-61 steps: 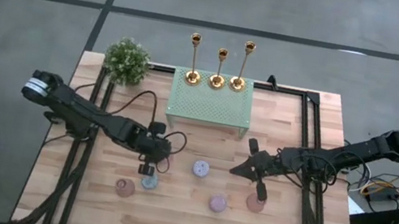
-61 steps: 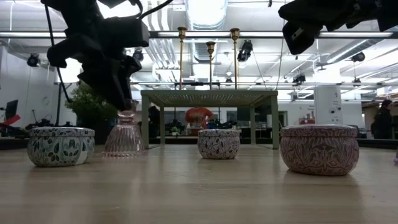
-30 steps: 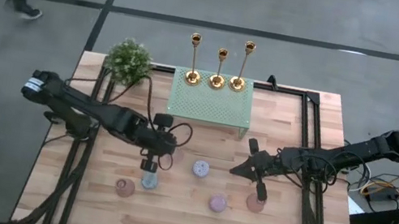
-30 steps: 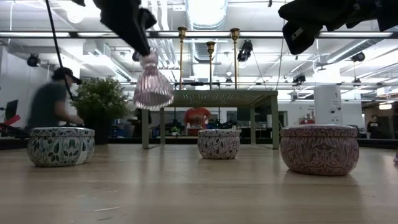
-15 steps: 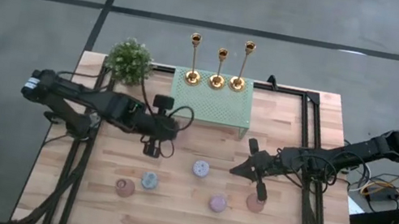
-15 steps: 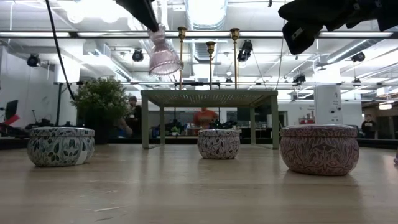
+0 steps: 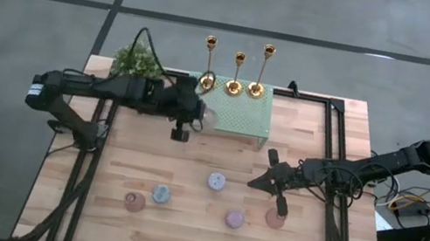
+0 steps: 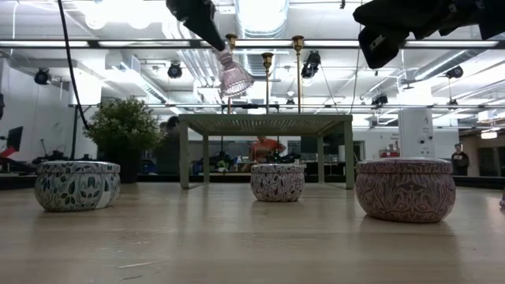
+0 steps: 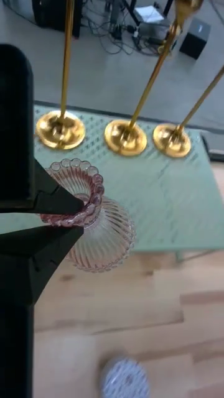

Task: Stock candles and vases on shelf
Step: Put the top pink vase on the shelf, then align the left pink glass vase with the other pink vase on the shelf

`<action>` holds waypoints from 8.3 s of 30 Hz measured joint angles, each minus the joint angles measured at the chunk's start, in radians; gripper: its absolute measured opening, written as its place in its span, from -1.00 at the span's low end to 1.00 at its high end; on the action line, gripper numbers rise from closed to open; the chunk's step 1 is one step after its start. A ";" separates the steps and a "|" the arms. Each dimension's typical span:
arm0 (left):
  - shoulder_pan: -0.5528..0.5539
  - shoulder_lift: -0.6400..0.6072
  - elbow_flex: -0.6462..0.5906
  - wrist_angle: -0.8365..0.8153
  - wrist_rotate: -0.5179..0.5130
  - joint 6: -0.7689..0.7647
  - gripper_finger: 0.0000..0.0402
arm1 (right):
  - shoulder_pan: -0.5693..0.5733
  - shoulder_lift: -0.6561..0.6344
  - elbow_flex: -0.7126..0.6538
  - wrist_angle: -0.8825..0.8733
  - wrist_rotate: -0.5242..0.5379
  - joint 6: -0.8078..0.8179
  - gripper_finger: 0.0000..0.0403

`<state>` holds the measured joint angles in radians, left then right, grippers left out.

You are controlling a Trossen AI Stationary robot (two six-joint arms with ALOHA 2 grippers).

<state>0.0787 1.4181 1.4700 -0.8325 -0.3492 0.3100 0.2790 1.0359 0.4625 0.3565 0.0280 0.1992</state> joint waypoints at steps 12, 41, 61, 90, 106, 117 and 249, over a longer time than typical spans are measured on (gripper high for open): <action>0.152 0.028 0.001 0.155 0.132 0.058 -0.88 | 0.000 0.000 0.000 0.000 0.001 -0.016 -0.96; 0.233 0.138 0.130 -0.168 0.042 0.252 -0.88 | 0.000 0.000 -0.001 0.000 0.001 -0.020 -0.96; 0.238 0.187 0.130 -0.144 0.004 0.261 -0.80 | 0.000 0.000 -0.001 -0.001 0.001 -0.019 -0.96; 0.224 0.140 0.140 -0.248 -0.019 0.084 -0.29 | 0.000 0.000 -0.001 -0.002 0.000 -0.016 -0.96; 0.046 -0.200 0.005 -0.450 0.137 -0.346 -0.29 | 0.000 0.000 -0.013 -0.009 -0.003 -0.005 -0.96; -0.279 -0.468 -0.309 -0.276 0.174 -0.710 -0.28 | 0.000 0.000 -0.052 -0.008 -0.003 0.043 -0.96; -0.920 -0.170 -0.859 0.934 -0.327 -0.974 -0.32 | 0.000 0.000 -0.055 0.095 0.051 0.068 -0.96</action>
<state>-0.8414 1.2480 0.6113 0.1020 -0.6762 -0.6640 0.2790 1.0359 0.4076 0.4511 0.0788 0.2676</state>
